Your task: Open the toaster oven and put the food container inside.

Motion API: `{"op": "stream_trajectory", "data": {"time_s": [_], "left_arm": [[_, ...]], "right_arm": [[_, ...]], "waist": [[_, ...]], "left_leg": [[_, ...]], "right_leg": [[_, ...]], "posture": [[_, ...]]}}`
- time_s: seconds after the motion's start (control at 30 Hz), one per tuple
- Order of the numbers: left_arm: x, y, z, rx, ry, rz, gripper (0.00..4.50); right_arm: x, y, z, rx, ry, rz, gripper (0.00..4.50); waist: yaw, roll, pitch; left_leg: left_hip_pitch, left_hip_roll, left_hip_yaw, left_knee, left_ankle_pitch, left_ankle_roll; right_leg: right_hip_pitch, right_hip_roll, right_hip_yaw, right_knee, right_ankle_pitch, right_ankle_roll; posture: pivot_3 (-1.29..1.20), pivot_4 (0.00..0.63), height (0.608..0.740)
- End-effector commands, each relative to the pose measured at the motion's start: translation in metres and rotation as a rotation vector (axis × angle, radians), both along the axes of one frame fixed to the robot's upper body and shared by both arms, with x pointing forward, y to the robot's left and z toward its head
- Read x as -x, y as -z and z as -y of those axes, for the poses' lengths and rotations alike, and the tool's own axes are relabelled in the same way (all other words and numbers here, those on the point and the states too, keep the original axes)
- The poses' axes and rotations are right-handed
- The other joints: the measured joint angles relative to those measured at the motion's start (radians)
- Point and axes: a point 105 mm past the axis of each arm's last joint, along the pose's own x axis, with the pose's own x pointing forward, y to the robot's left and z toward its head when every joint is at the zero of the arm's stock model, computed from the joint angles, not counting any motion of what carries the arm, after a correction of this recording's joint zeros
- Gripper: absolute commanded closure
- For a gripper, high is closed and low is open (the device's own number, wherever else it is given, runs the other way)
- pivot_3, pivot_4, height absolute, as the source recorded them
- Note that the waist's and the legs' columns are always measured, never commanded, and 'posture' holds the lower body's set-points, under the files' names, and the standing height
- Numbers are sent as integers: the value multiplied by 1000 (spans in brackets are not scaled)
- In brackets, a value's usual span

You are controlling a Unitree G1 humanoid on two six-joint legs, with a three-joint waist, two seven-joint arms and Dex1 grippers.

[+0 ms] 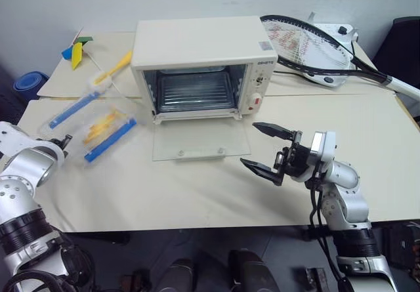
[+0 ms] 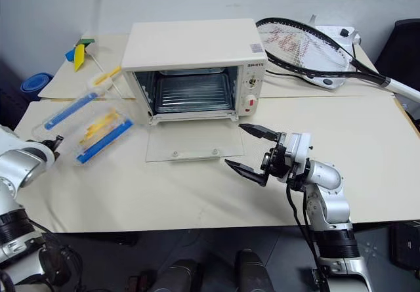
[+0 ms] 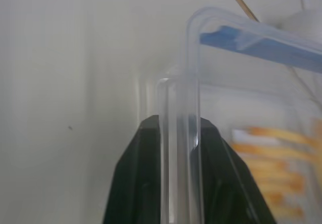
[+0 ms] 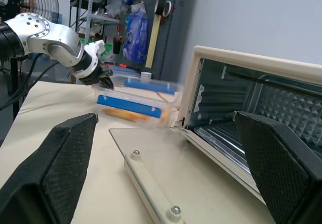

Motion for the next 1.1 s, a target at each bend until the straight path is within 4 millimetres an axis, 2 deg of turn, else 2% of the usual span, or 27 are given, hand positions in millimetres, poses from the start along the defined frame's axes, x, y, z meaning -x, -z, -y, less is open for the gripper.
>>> {"op": "stream_trajectory", "data": {"time_s": [0.03,0.1,0.2,0.3,0.37,0.43,0.57,0.67,0.8,1.07,1.1], "left_arm": [[11,-30,-24,-84,-33,45,4443],[14,-38,-31,-131,-10,37,4443],[14,-60,-28,-258,139,17,4443],[13,-67,-6,-296,393,-52,4443],[13,-70,18,-328,576,-97,4443],[14,-72,35,-346,686,-123,4443],[4,-67,82,-333,859,-105,4443],[-2,-59,115,-347,930,-94,4443],[-21,-66,141,-340,914,-25,4443],[-43,-61,174,-298,960,-13,4443],[-45,-60,178,-289,970,-8,4100]], "right_arm": [[5,-7,-2,-7,-6,39,0],[5,-5,-2,-5,-10,31,0],[6,-1,-1,1,-18,18,0],[5,3,3,10,-10,5,0],[6,8,8,26,8,-9,0],[7,11,13,36,22,-19,0],[10,19,23,57,54,-38,0],[12,22,26,56,70,-41,0],[17,27,27,33,90,-50,0],[25,31,21,14,111,-52,0],[26,31,21,12,113,-51,0]], "waist": [[-3,-1,-1],[-5,-1,-1],[-12,-1,0],[-13,-1,0],[-13,-1,0],[-14,0,1],[-14,0,1],[-13,0,1],[-15,-1,1],[-15,-1,1],[-14,-1,1]], "left_leg": [[-2,0,0,1,0,0],[-7,-1,0,3,0,0],[-8,-1,0,2,0,0],[-7,-2,0,2,0,0],[-8,-3,0,1,0,0],[-7,-3,0,1,1,0],[-8,-3,0,1,1,0],[-8,-3,0,2,1,0],[-8,-2,1,2,1,0],[-7,-2,2,3,1,-1],[-7,-2,2,3,1,-1]], "right_leg": [[-3,0,0,2,0,0],[-9,-1,0,5,0,0],[-10,-1,0,6,0,0],[-10,-2,0,6,0,0],[-10,-2,1,6,0,0],[-10,-3,1,6,0,0],[-10,-3,1,6,0,0],[-10,-3,1,7,0,0],[-11,-2,1,7,0,0],[-11,-2,1,8,0,0],[-11,-2,1,8,0,0]], "posture": [[0,150,740],[0,150,740],[0,150,740],[0,150,740],[0,150,740],[0,150,740],[0,150,740],[0,150,740],[0,150,740],[0,150,740],[0,150,740]]}}
